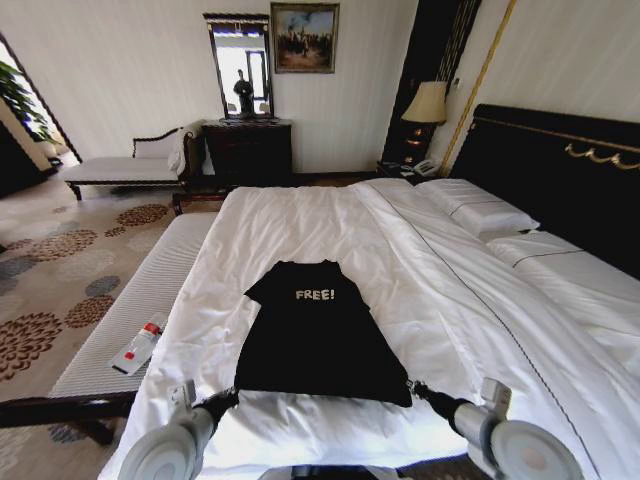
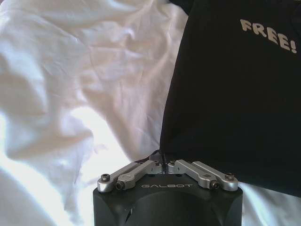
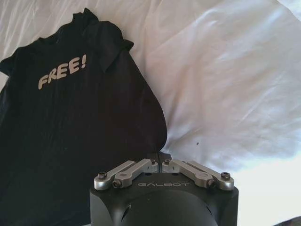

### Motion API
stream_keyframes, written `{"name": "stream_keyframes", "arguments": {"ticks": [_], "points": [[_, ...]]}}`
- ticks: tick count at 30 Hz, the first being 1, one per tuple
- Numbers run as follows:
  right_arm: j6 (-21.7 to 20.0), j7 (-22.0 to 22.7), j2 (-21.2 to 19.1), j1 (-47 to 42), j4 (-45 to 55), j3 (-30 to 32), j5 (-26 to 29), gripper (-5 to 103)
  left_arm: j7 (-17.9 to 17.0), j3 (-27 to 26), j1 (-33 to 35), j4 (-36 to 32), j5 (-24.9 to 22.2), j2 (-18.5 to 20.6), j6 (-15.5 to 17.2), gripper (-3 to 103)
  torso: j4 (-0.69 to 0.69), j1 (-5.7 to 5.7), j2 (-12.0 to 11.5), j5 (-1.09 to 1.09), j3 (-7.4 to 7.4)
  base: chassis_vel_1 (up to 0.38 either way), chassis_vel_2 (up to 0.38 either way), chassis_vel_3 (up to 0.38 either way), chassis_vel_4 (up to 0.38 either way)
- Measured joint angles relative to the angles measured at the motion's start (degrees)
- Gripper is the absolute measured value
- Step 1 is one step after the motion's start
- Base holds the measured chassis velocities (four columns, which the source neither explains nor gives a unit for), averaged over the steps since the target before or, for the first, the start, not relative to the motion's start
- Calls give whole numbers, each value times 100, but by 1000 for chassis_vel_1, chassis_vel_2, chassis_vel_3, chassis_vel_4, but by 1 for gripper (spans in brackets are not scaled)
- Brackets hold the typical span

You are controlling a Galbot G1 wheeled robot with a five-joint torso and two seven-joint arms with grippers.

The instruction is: Fold the clothes on the bed.

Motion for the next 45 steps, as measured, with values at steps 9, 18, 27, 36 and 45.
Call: {"name": "stream_keyframes", "arguments": {"ticks": [9,18,27,36,45], "points": [[10,129,-569,-593,557,100,14,0,-382,-470,543,-454,-438,91,335,1,0,0,0,0,0,0,0,0,0],[15,135,-729,-1076,469,-61,-738,0,-519,-386,1064,-454,17,-10,398,1,0,0,0,1,0,0,0,0,0],[20,186,-812,-1549,353,-278,-1431,0,-827,-196,1528,-445,310,135,396,1,-1,0,0,1,1,0,0,0,0],[23,246,-852,-990,-292,-644,-1492,0,-819,204,813,-115,623,-63,388,1,-1,0,0,1,1,0,0,0,0],[30,360,-751,-391,-834,-863,-1543,0,-676,717,275,433,887,-193,378,-2,-1,0,0,-1,1,0,0,0,0]]}}
